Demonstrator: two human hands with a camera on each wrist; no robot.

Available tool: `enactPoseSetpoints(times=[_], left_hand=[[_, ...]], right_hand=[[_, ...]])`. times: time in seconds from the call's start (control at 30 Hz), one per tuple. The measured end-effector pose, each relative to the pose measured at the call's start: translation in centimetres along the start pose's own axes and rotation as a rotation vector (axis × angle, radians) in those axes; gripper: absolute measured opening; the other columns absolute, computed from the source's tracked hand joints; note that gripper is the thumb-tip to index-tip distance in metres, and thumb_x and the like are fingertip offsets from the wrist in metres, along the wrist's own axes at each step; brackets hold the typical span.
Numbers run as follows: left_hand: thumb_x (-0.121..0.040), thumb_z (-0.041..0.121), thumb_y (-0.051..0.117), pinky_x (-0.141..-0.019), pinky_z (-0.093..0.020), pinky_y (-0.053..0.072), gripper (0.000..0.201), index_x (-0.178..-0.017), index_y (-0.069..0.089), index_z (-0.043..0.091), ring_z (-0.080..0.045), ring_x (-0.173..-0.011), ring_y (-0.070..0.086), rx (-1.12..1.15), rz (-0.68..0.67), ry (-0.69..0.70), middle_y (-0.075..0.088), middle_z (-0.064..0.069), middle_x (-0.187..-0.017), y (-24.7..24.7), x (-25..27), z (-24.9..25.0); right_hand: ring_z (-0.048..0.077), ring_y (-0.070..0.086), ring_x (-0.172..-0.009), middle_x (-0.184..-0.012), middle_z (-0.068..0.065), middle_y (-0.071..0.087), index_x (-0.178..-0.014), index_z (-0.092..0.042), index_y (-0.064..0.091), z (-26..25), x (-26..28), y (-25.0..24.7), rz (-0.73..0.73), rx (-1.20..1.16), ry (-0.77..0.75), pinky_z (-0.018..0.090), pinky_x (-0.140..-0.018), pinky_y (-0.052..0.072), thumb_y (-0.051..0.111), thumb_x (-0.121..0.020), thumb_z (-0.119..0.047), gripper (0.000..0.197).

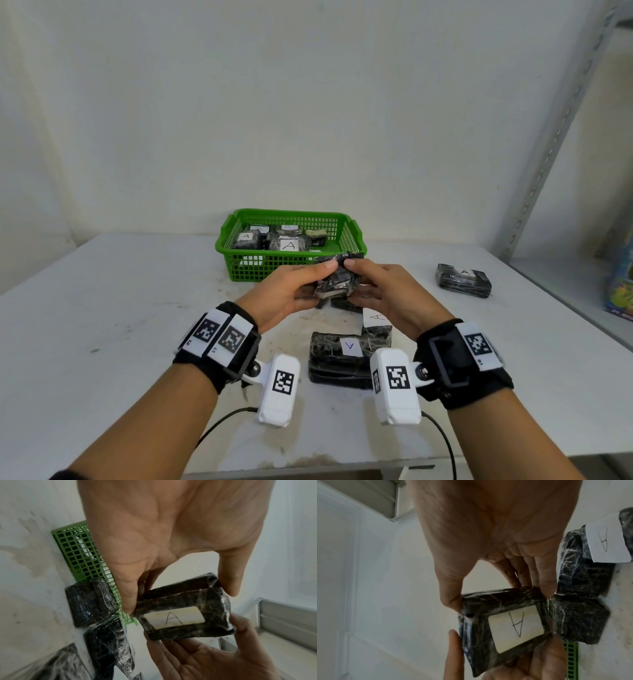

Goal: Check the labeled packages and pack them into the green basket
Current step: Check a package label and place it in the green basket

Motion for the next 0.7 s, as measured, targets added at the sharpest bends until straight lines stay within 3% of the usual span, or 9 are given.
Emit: enactPoseSetpoints(times=[0.1, 0.17, 0.23, 0.37, 0.5, 0.6, 0.7], left_hand=[[-0.092, 0.020, 0.063, -0.096, -0.038, 0.053, 0.019, -0.103, 0.071, 0.006, -0.024, -0.098, 0.068, -0.040, 0.095, -0.011, 0.073, -0.012, -0.101, -0.7, -0.5, 0.0], [-0.090, 0.018, 0.065, -0.097, -0.041, 0.053, 0.023, -0.106, 0.070, 0.001, -0.026, -0.099, 0.067, -0.043, 0.110, -0.009, 0.072, -0.017, -0.103, -0.9, -0.6, 0.1], [-0.084, 0.022, 0.071, -0.102, -0.043, 0.050, 0.036, -0.112, 0.069, 0.000, -0.026, -0.103, 0.066, -0.032, 0.052, -0.007, 0.071, -0.018, -0.110, -0.6, -0.6, 0.0], [-0.076, 0.029, 0.078, -0.104, -0.040, 0.049, 0.048, -0.116, 0.069, 0.005, -0.021, -0.106, 0.067, -0.073, -0.033, -0.016, 0.072, -0.013, -0.111, 0.1, -0.4, -0.1], [-0.060, 0.035, 0.082, -0.103, -0.047, 0.049, 0.065, -0.117, 0.069, 0.007, -0.028, -0.113, 0.066, -0.119, 0.057, 0.051, 0.072, -0.013, -0.114, -1.2, -1.0, 0.2], [-0.053, 0.027, 0.093, -0.096, -0.035, 0.053, 0.085, -0.129, 0.057, 0.014, -0.019, -0.111, 0.067, -0.231, 0.111, 0.122, 0.071, 0.001, -0.116, -1.9, -0.9, 0.8], [-0.055, 0.024, 0.095, -0.100, -0.031, 0.051, 0.102, -0.142, 0.042, 0.025, -0.005, -0.116, 0.061, -0.393, 0.039, 0.132, 0.060, 0.013, -0.128, -1.1, -0.6, 0.8]], right_hand=[[0.020, 0.071, -0.104, -0.115, 0.011, 0.078, -0.117, -0.008, 0.075, 0.1, 0.1, 0.3, -0.028, -0.004, 0.011, 0.034, -0.101, 0.055, 0.071, -0.093, -0.033, 0.035], [0.017, 0.073, -0.104, -0.115, 0.008, 0.078, -0.117, -0.012, 0.076, 0.2, 0.3, 0.6, -0.075, -0.018, 0.025, 0.033, -0.102, 0.055, 0.075, -0.082, -0.040, 0.045], [0.015, 0.072, -0.102, -0.111, 0.005, 0.079, -0.115, -0.012, 0.077, 0.0, 0.3, 0.5, -0.079, -0.023, 0.015, 0.035, -0.105, 0.053, 0.077, -0.077, -0.042, 0.048], [0.013, 0.071, -0.100, -0.108, 0.003, 0.079, -0.114, -0.012, 0.078, -0.5, 0.5, 0.3, -0.071, 0.004, -0.013, 0.040, -0.110, 0.050, 0.077, -0.085, -0.032, 0.035], [0.026, 0.071, -0.114, -0.120, 0.008, 0.076, -0.123, -0.016, 0.073, -0.4, 0.9, 0.6, -0.119, 0.049, 0.027, 0.044, -0.110, 0.051, 0.074, -0.072, -0.055, 0.065], [0.041, 0.072, -0.108, -0.120, 0.018, 0.072, -0.123, -0.014, 0.070, 0.5, 1.0, 0.4, -0.061, 0.002, 0.155, 0.047, -0.093, 0.061, 0.061, -0.078, -0.072, 0.074], [0.034, 0.073, -0.095, -0.117, 0.023, 0.074, -0.119, -0.006, 0.073, 0.9, 0.8, 0.5, -0.024, -0.004, 0.179, 0.041, -0.075, 0.062, 0.063, -0.096, -0.052, 0.052]])
Point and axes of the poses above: each hand's wrist, its own x-axis away from the middle knuckle, its own y-axis out of the palm, z = x × y, the point moved 9 cm from there along -x, towards the middle knuckle
